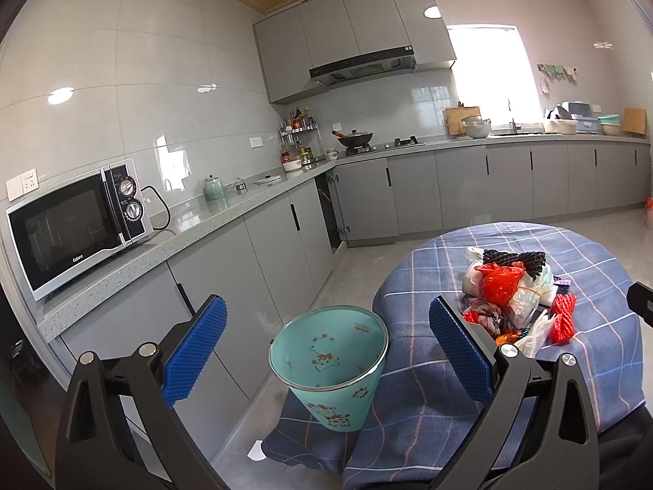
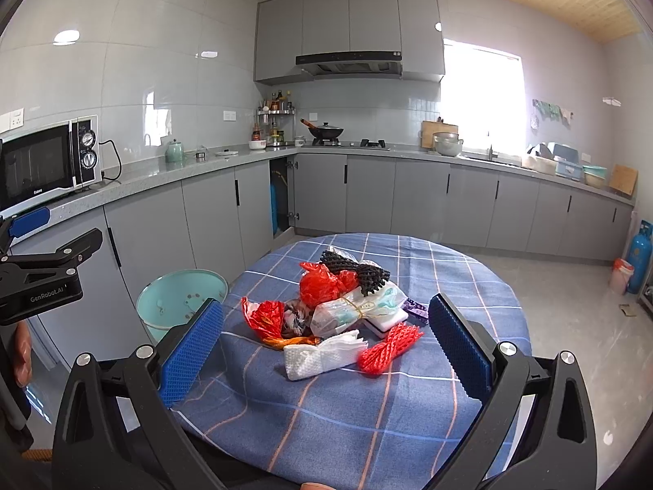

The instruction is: Collect trash

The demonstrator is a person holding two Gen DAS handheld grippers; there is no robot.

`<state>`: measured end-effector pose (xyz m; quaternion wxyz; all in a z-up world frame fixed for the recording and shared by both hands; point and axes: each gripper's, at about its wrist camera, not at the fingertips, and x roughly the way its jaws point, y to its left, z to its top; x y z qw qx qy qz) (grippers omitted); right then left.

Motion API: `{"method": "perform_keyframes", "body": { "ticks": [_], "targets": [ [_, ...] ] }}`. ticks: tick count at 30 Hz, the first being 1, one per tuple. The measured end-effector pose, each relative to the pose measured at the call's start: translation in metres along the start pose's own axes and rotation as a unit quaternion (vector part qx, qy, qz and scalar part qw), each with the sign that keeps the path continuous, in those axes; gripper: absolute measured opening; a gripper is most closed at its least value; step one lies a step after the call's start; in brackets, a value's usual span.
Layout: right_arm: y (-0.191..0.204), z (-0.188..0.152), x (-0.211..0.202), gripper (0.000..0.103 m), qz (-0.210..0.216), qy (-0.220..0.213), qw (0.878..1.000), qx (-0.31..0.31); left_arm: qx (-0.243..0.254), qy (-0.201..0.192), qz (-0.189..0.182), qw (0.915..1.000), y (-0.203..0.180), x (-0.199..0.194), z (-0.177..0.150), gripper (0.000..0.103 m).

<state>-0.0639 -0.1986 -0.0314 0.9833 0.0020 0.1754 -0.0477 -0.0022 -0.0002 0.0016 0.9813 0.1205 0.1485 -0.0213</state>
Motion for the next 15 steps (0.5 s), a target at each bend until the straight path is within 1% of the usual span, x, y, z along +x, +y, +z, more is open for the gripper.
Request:
{"method": "perform_keyframes", "body": {
  "ticks": [15],
  "targets": [
    [-0.0012,-0.0006,0.0012,0.099,0.001,0.001,1.0,0.002,0.003,0.001,-0.002,1.0,-0.0009,0.0003,0.0004,0.098]
  ]
}}
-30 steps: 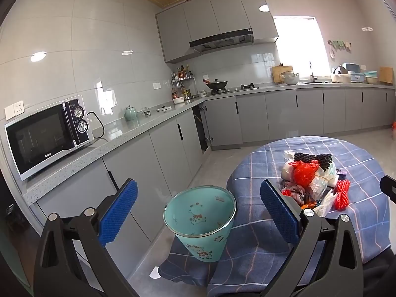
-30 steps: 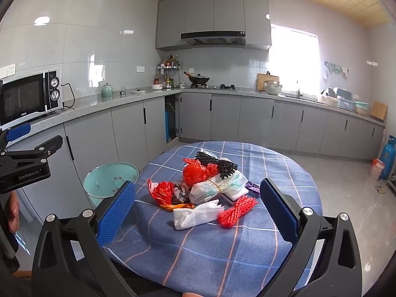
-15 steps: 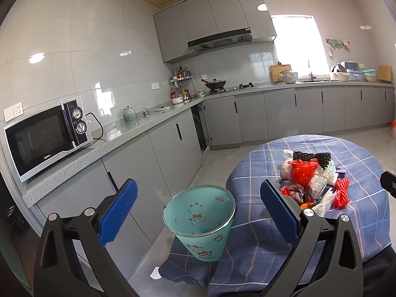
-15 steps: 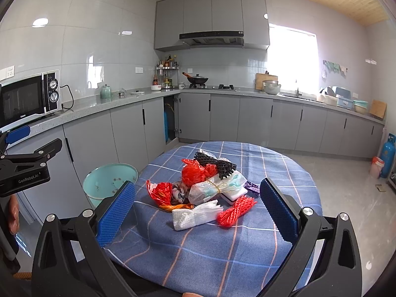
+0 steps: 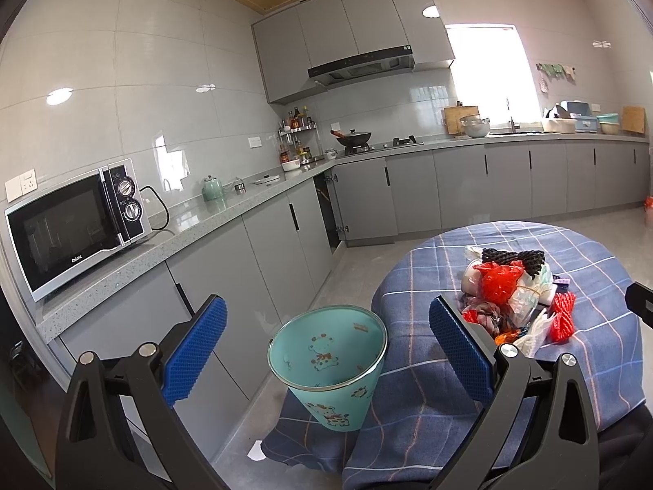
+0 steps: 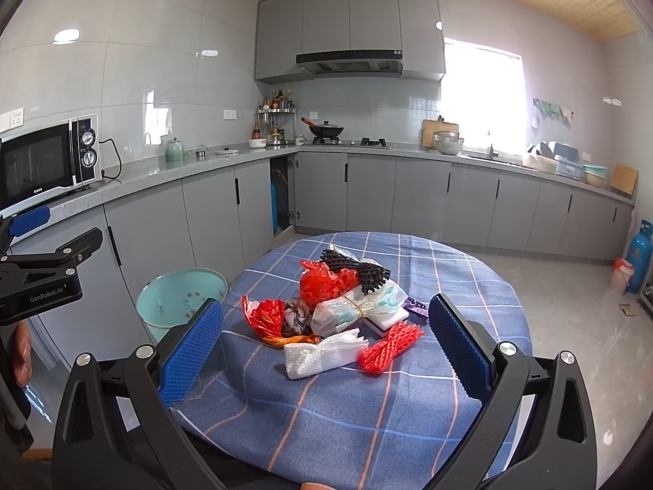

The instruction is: Collect trash

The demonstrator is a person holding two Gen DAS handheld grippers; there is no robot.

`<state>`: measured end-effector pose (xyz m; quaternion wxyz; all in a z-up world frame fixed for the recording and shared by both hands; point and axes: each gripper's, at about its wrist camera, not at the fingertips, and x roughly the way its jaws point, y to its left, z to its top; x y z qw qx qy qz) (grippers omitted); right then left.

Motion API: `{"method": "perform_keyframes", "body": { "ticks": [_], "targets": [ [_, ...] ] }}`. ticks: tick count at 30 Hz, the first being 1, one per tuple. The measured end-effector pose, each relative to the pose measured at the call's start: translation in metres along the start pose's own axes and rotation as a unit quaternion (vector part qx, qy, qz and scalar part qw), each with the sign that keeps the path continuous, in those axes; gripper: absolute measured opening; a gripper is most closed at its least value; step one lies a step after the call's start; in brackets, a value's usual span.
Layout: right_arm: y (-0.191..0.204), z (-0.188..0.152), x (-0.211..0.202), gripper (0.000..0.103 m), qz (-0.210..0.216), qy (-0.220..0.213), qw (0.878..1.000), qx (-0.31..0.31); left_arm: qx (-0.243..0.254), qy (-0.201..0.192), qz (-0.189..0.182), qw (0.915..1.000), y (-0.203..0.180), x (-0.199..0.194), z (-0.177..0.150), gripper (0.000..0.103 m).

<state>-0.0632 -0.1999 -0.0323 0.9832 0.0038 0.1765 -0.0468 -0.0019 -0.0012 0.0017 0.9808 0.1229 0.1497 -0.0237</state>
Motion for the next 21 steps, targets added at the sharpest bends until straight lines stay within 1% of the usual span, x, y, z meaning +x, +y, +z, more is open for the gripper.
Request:
{"method": "perform_keyframes", "body": {
  "ticks": [19,21],
  "targets": [
    [-0.01,-0.002,0.009,0.099,0.001,0.012,1.0,0.009,0.005,0.006,-0.002,1.0,-0.003,0.005,-0.004,0.098],
    [-0.014,-0.003,0.013,0.099,-0.005,0.011,1.0,0.011,0.008,0.008,-0.006,0.9999,-0.005,0.008,-0.005,0.098]
  ]
}}
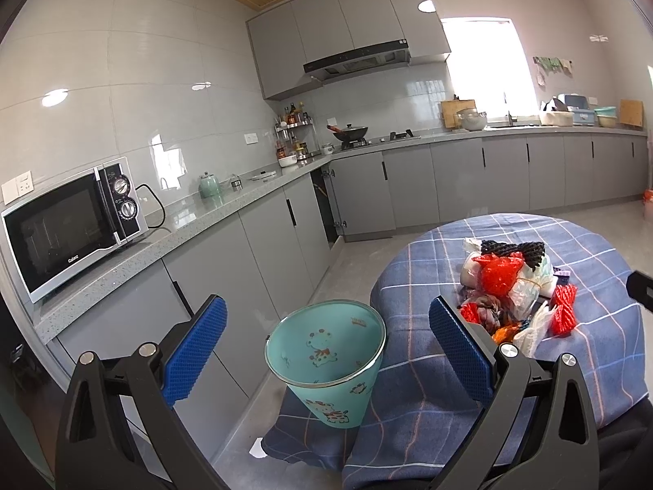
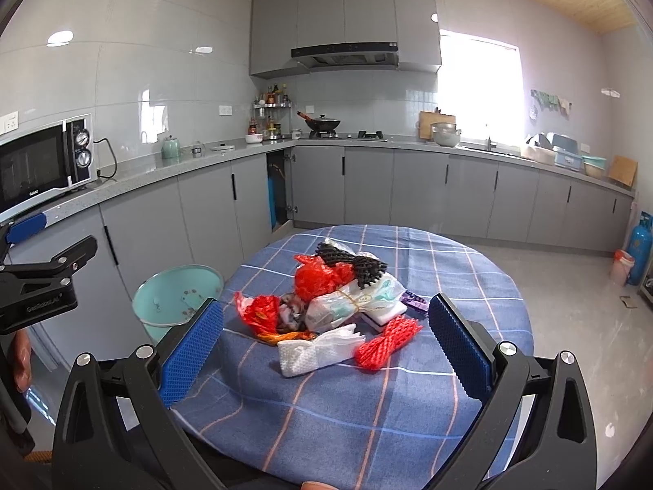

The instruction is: Collect trash

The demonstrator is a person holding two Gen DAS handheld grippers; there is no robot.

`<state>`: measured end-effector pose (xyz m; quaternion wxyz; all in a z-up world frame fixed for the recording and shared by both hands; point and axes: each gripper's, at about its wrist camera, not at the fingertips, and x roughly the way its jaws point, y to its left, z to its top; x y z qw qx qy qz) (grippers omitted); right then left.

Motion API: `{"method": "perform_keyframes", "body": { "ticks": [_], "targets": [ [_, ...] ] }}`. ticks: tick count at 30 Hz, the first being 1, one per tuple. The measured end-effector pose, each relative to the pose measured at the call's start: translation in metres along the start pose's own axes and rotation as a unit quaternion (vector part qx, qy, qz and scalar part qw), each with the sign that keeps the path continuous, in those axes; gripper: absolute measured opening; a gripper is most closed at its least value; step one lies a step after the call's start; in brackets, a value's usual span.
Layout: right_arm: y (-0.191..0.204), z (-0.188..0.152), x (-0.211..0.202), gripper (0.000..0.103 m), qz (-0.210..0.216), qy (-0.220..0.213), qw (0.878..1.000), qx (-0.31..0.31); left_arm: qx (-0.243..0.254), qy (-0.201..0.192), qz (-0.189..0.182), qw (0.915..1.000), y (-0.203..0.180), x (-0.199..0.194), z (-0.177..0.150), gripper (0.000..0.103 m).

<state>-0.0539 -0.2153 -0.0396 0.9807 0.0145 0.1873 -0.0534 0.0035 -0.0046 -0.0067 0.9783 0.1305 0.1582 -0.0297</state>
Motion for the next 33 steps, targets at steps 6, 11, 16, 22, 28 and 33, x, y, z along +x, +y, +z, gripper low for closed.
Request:
{"method": "perform_keyframes", "body": {
  "ticks": [6,11,16,22,28,33],
  "targets": [
    [-0.023,-0.005,0.025,0.099,-0.029,0.013,0.999,0.013,0.008,0.009,-0.002,0.9999,-0.006,0.022,-0.005,0.098],
    [-0.035,-0.011,0.045,0.099,-0.044,0.031,0.998,0.02,0.014,0.027,-0.003,0.9995,-0.011,0.038,-0.012,0.098],
    [-0.033,-0.013,0.044,0.099,-0.04,0.028,0.999,0.016,0.015,0.025,-0.003,0.9996,-0.013,0.037,-0.013,0.098],
    [-0.031,-0.011,0.04,0.099,-0.039,0.015,0.999,0.01,0.019,0.022,-0.006,0.9996,-0.016,0.035,-0.013,0.098],
    [-0.032,-0.012,0.043,0.099,-0.041,0.021,0.999,0.011,0.024,0.023,-0.01,0.9994,-0.019,0.038,-0.013,0.098],
    [-0.035,-0.013,0.05,0.099,-0.04,0.024,0.999,0.012,0.03,0.021,-0.014,0.9993,-0.025,0.042,-0.012,0.098]
  ]
}}
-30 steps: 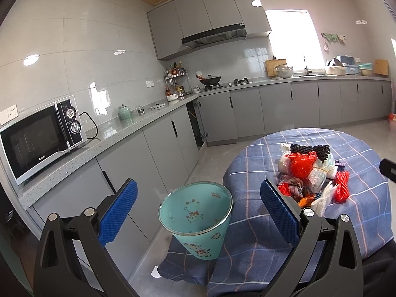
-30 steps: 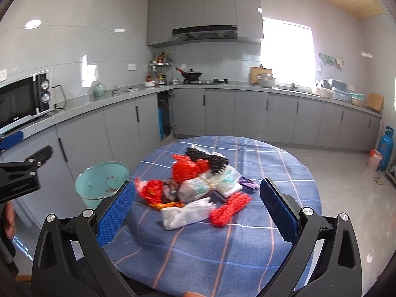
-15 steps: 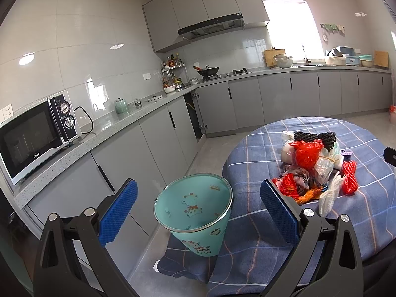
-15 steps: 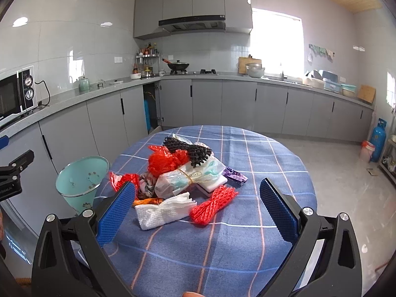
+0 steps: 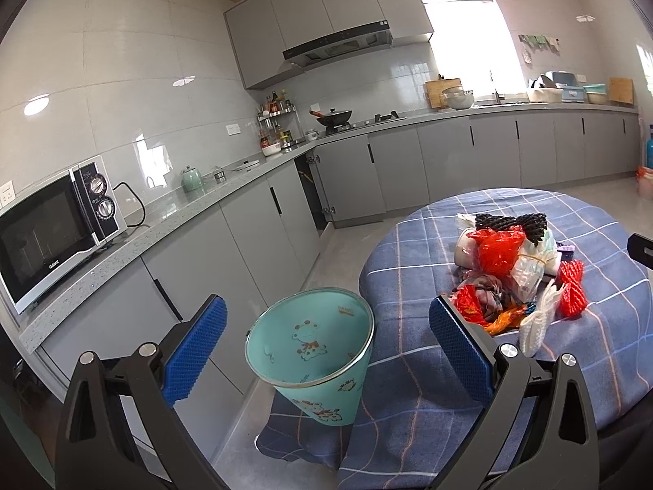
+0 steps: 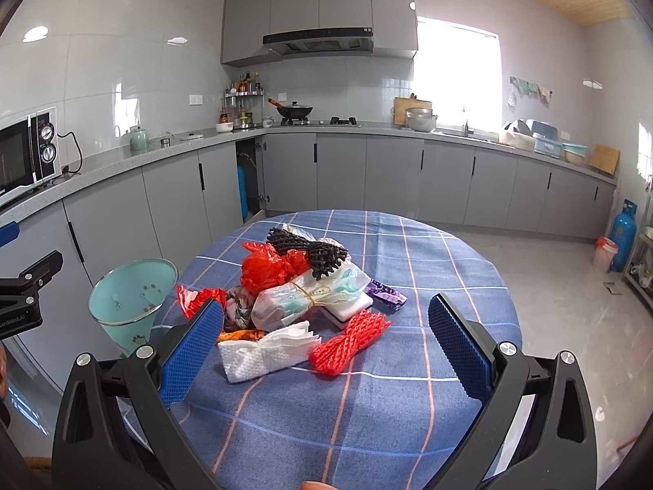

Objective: Collect trash
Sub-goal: 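Grasp the red mesh net with the right tool while the left tool grasps a red bag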

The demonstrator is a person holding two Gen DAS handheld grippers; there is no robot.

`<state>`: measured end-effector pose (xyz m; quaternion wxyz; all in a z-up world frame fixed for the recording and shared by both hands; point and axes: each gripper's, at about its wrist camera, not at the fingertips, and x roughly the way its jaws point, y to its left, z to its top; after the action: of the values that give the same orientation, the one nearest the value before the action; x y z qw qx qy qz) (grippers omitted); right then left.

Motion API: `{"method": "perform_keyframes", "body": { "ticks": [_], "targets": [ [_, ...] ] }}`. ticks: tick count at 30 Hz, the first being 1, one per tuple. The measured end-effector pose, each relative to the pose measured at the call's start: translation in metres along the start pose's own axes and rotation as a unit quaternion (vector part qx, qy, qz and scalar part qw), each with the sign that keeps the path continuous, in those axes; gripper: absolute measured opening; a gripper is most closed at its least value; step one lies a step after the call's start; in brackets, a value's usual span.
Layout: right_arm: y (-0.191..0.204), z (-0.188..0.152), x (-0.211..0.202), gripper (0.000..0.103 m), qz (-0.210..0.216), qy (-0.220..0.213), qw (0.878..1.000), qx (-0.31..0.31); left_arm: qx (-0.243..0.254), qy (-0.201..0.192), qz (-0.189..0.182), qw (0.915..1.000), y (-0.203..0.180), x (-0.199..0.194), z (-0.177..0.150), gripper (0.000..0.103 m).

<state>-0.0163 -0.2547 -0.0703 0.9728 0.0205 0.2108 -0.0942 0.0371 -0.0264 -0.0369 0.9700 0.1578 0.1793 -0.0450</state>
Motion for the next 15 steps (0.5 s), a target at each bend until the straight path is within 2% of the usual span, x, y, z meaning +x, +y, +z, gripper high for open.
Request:
{"method": "perform_keyframes", "body": {
  "ticks": [5,7,8,15],
  "targets": [
    [-0.01,-0.007,0.021,0.095,-0.022,0.005,1.0,0.003,0.013,-0.012,0.012,0.9998,-0.014,0.02,0.001,0.098],
    [-0.016,-0.012,0.035,0.086,-0.032,0.018,0.999,0.004,0.019,-0.008,0.006,0.9998,-0.025,0.033,0.001,0.098],
    [-0.019,-0.015,0.043,0.085,-0.034,0.026,0.999,0.007,0.021,-0.007,0.003,0.9997,-0.029,0.037,0.001,0.098],
    [-0.032,-0.026,0.075,0.085,-0.043,0.048,0.998,0.023,0.031,0.003,-0.022,0.9993,-0.07,0.078,-0.004,0.098]
  ]
}}
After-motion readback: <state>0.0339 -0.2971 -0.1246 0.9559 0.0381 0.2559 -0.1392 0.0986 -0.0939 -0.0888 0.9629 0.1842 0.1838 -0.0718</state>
